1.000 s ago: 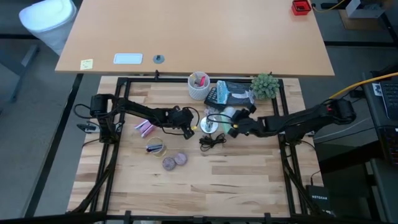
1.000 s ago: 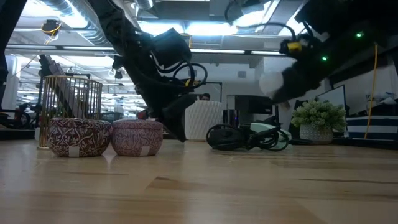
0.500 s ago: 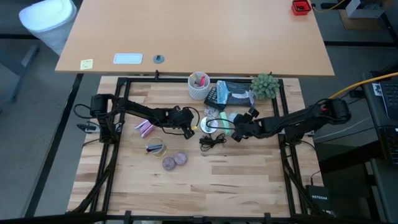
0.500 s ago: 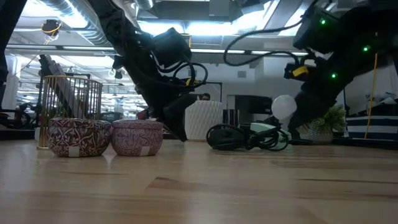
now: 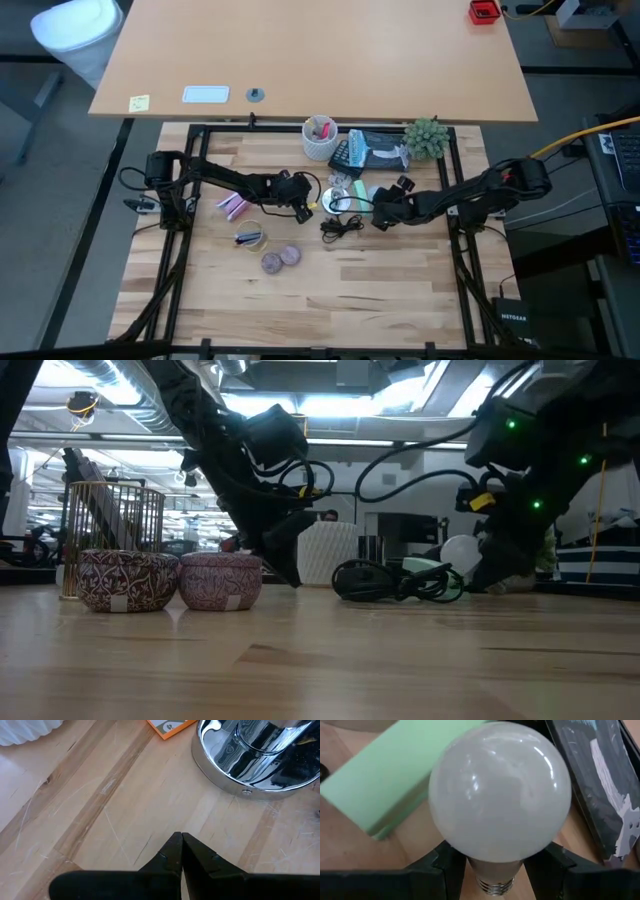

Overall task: Screw lightbulb
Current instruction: Remove the white lightbulb from the silver lamp, then return to Home Position

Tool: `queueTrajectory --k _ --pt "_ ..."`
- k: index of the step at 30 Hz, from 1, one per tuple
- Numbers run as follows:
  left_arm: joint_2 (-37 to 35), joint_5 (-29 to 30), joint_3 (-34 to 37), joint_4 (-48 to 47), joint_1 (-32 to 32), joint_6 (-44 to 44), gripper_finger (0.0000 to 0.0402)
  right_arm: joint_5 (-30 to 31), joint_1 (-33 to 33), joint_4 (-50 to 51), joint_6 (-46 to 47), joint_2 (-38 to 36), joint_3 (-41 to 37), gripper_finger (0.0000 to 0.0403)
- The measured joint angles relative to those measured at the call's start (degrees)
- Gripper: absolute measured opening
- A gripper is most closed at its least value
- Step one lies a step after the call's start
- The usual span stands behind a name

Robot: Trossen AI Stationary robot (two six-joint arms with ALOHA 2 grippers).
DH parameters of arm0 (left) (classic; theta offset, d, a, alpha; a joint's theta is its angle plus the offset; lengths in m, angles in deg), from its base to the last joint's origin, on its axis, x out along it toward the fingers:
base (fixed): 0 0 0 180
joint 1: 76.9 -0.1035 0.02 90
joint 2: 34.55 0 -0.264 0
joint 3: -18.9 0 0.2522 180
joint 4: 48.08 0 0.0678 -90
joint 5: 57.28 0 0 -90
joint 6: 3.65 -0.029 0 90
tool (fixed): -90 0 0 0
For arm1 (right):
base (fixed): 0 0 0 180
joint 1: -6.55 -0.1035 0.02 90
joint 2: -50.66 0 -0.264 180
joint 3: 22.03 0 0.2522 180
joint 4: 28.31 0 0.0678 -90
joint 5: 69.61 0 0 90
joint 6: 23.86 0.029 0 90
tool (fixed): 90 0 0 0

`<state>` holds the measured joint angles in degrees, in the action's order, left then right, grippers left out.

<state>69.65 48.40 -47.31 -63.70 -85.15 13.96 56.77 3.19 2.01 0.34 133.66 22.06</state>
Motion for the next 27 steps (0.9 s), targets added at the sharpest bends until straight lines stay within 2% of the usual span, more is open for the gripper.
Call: queueTrajectory --k 12,22,27 --pt "0.0 0.0 0.0 0.0 0.0 0.0 0.0 0.0 0.0 0.0 0.0 0.5 0.0 0.018" --pt "0.0 0.0 0.0 0.0 0.0 -1.1 0.0 0.0 0.0 -0.1 0.0 0.5 0.0 0.024" --pt "0.0 0.0 0.0 2.2 0.0 -1.0 0.0 0.0 0.0 -0.1 -0.6 0.5 0.0 0.0252"
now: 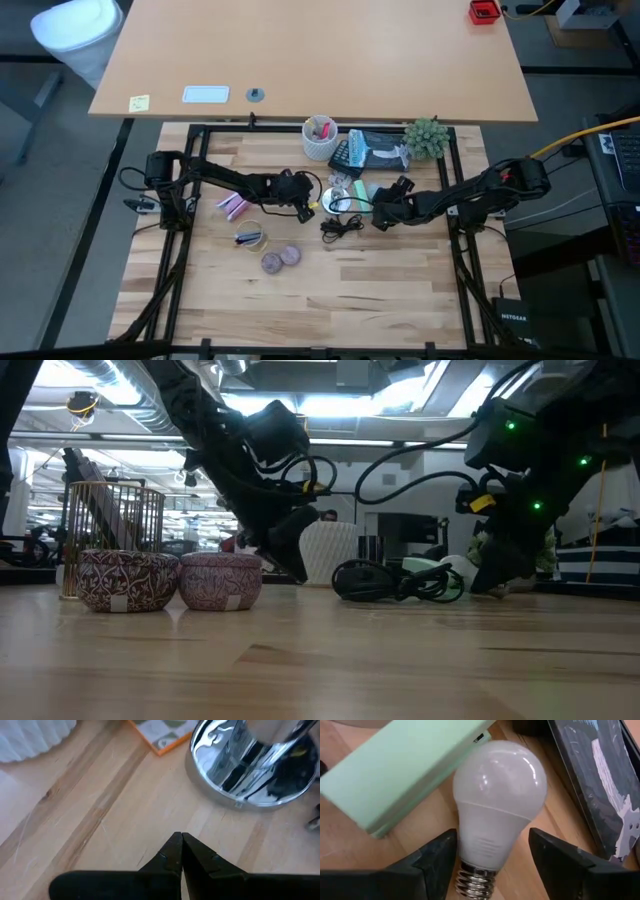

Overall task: Screw lightbulb
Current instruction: Return to Home Position

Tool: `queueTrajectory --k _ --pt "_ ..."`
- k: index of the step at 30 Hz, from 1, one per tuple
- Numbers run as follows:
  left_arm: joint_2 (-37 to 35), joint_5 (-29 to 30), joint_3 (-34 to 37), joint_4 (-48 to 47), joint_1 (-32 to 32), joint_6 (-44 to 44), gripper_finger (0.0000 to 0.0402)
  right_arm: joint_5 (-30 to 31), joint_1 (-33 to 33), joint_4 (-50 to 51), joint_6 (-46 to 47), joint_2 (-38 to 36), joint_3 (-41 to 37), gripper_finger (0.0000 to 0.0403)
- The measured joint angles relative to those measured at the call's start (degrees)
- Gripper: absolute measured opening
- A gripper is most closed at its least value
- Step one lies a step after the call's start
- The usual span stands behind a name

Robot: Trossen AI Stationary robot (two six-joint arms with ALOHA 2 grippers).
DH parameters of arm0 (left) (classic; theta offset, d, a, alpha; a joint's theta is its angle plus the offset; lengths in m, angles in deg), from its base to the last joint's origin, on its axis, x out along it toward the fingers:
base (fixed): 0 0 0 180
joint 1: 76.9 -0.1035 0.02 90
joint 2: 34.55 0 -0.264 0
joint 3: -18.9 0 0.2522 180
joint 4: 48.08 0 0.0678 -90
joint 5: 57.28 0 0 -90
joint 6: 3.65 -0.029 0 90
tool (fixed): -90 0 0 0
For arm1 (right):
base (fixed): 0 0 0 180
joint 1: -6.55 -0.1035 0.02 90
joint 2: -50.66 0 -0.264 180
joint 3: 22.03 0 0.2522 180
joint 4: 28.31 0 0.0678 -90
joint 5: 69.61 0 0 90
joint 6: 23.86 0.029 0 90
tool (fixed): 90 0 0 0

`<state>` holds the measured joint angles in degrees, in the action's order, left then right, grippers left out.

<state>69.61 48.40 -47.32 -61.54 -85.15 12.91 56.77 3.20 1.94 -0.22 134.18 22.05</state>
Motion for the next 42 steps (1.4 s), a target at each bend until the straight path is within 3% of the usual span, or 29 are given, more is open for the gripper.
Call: queueTrajectory --k 5,10,16,22,27,34,38,42 --pt "-1.6 0.0 0.0 1.7 0.0 0.0 0.0 -1.6 0.0 2.9 0.0 0.0 1.3 0.0252" --pt "-6.9 0.0 0.0 0.4 0.0 -0.6 0.0 -3.0 0.0 19.3 0.3 0.0 9.3 0.0253" --pt "-18.8 0.2 0.0 -5.8 0.0 -3.7 0.0 1.5 0.0 41.4 0.3 0.0 23.9 0.0253" --pt "-34.4 0.2 0.0 -13.5 0.0 -6.6 0.0 6.6 0.0 56.3 -3.1 -0.1 37.7 0.0253" --pt "-45.6 0.2 0.0 -15.8 0.1 -5.0 0.0 4.0 0.0 55.3 -3.3 -0.1 45.8 0.0253" --pt "-56.0 0.2 0.0 -16.1 0.1 -5.0 0.0 -0.6 0.0 40.8 -3.8 -0.1 50.2 0.0253" --pt "-59.6 0.2 0.0 -16.4 0.1 -4.8 0.0 -1.4 0.0 30.9 -14.2 -0.1 51.1 0.0253" --pt "-61.9 0.2 0.0 -17.6 0.1 -10.3 0.0 -1.6 -0.1 32.4 -22.0 -0.1 54.9 0.0253"
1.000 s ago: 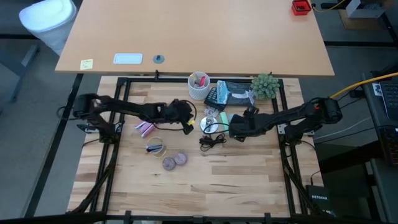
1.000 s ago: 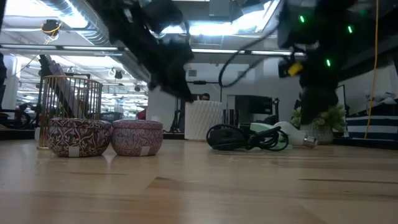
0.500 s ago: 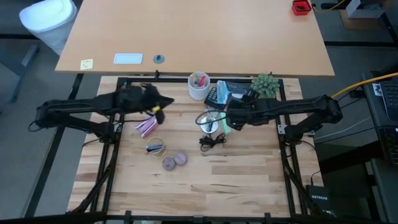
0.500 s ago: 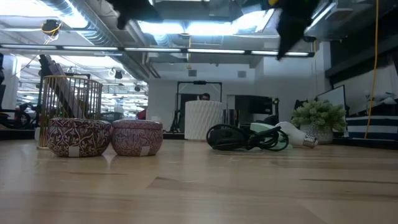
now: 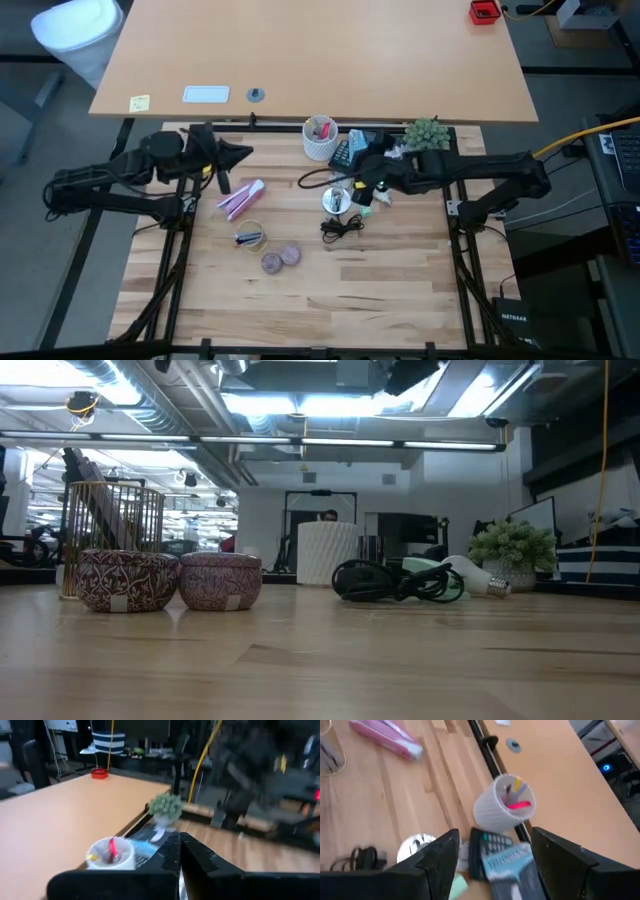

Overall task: Screw lightbulb
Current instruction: Return to Home Position

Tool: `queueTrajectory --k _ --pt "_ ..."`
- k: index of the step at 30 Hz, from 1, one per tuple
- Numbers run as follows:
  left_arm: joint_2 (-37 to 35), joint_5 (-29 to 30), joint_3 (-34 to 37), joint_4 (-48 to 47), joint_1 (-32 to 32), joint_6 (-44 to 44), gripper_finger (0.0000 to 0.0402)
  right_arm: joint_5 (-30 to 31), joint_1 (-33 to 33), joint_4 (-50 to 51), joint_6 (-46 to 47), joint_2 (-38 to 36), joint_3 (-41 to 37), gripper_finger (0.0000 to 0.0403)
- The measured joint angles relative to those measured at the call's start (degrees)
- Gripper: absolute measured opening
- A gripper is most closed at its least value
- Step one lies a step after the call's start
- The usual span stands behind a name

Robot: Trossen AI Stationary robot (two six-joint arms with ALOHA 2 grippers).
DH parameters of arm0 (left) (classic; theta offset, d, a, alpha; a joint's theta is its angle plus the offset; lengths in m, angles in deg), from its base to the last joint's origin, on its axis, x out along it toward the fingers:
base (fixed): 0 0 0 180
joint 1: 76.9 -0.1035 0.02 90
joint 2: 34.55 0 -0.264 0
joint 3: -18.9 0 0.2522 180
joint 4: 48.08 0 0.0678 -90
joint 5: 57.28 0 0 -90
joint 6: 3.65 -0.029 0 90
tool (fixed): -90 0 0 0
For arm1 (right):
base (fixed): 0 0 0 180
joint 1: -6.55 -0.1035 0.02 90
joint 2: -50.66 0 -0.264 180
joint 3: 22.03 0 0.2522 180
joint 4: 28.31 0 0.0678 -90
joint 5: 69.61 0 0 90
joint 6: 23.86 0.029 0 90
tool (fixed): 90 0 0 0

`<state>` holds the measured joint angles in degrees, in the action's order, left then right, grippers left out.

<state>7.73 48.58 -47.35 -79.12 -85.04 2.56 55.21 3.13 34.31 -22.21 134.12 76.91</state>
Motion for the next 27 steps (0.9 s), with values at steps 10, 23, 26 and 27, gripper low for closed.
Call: queueTrajectory --k 10,23,26,27 --pt "-5.7 0.0 2.2 -19.8 0.2 -5.3 0.0 -1.4 0.0 27.8 4.0 -3.3 13.7 0.0253" --pt "-17.2 -0.4 32.4 1.7 0.4 -4.6 0.0 1.6 0.1 21.1 14.7 -34.6 -7.5 0.0253" --pt "-18.0 -0.4 39.9 12.4 0.4 -3.7 0.0 1.6 0.1 13.9 16.5 -43.6 -18.0 0.0253" --pt "-18.0 -0.4 42.0 15.3 0.4 -3.0 0.0 1.6 0.1 11.4 16.7 -46.7 -21.4 0.0253"
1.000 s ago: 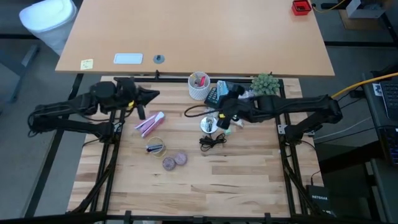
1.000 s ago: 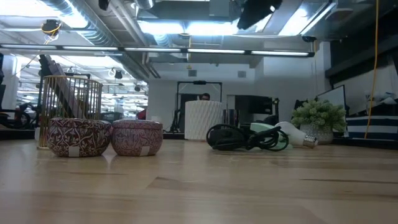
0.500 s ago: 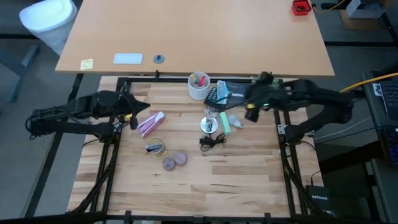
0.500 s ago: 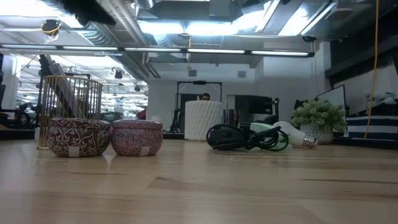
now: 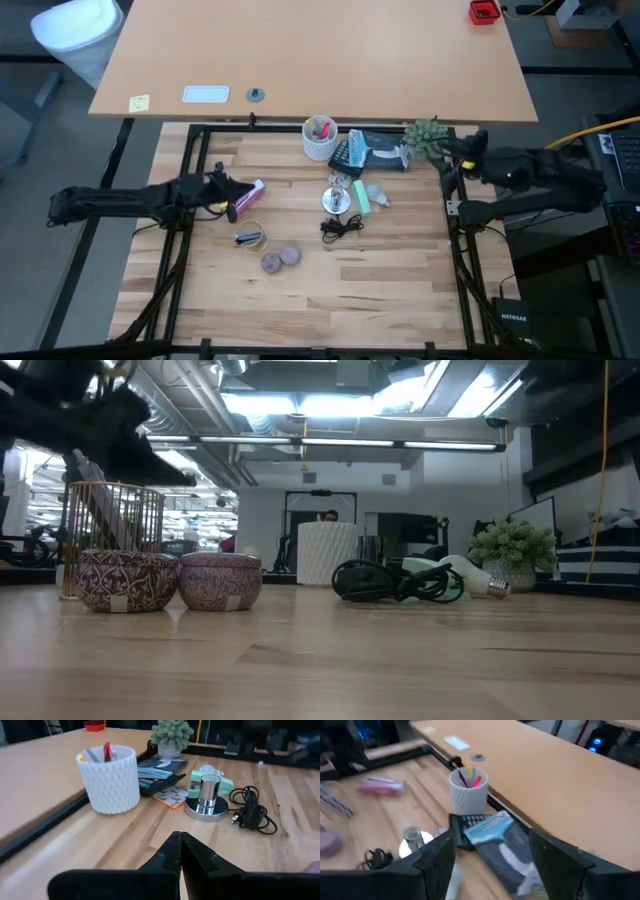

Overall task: Screw lightbulb
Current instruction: Return to Home Position

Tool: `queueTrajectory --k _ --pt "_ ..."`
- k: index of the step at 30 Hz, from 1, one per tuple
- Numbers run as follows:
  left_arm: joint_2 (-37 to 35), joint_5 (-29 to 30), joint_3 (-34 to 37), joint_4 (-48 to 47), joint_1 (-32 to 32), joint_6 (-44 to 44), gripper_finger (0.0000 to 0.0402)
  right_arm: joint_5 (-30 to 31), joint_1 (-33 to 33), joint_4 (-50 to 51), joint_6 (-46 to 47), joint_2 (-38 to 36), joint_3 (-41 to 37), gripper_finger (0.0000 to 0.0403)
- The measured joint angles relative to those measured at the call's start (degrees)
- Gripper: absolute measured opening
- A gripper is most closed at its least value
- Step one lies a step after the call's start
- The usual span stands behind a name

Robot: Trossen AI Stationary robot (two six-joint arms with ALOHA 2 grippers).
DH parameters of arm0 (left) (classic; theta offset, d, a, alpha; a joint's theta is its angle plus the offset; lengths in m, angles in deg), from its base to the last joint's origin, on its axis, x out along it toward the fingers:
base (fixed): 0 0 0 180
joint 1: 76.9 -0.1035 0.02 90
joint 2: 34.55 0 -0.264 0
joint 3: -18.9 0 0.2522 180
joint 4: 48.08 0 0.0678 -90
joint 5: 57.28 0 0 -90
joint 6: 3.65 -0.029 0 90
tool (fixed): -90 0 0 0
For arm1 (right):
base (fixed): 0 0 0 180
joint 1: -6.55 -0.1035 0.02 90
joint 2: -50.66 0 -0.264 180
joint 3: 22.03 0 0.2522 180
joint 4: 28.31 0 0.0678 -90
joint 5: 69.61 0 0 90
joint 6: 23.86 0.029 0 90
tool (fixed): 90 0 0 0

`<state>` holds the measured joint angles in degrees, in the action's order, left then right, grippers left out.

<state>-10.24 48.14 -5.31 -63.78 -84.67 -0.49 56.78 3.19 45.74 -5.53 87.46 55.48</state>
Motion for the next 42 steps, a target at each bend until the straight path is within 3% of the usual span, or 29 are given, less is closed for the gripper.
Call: queueTrajectory --k 4,9,17,27,42 --pt "0.0 -0.7 6.4 8.8 0.0 3.6 0.0 -3.9 0.0 -9.6 -0.1 -10.2 -14.2 0.0253" --pt "0.0 -3.8 9.9 11.3 0.0 5.9 0.0 -8.2 0.0 -20.1 -1.0 -18.9 -30.2 0.0253" --pt "0.0 -10.3 9.8 10.8 0.0 4.9 0.0 -9.0 0.0 -39.6 -2.2 -21.6 -45.9 0.0253" --pt "0.0 -10.3 9.8 10.5 0.0 3.5 0.0 -10.5 0.0 -45.0 -0.7 -21.6 -54.2 0.0253" --pt "0.0 -10.3 9.8 9.7 0.0 2.8 0.0 -10.5 0.0 -46.7 1.4 -20.8 -58.1 0.0253"
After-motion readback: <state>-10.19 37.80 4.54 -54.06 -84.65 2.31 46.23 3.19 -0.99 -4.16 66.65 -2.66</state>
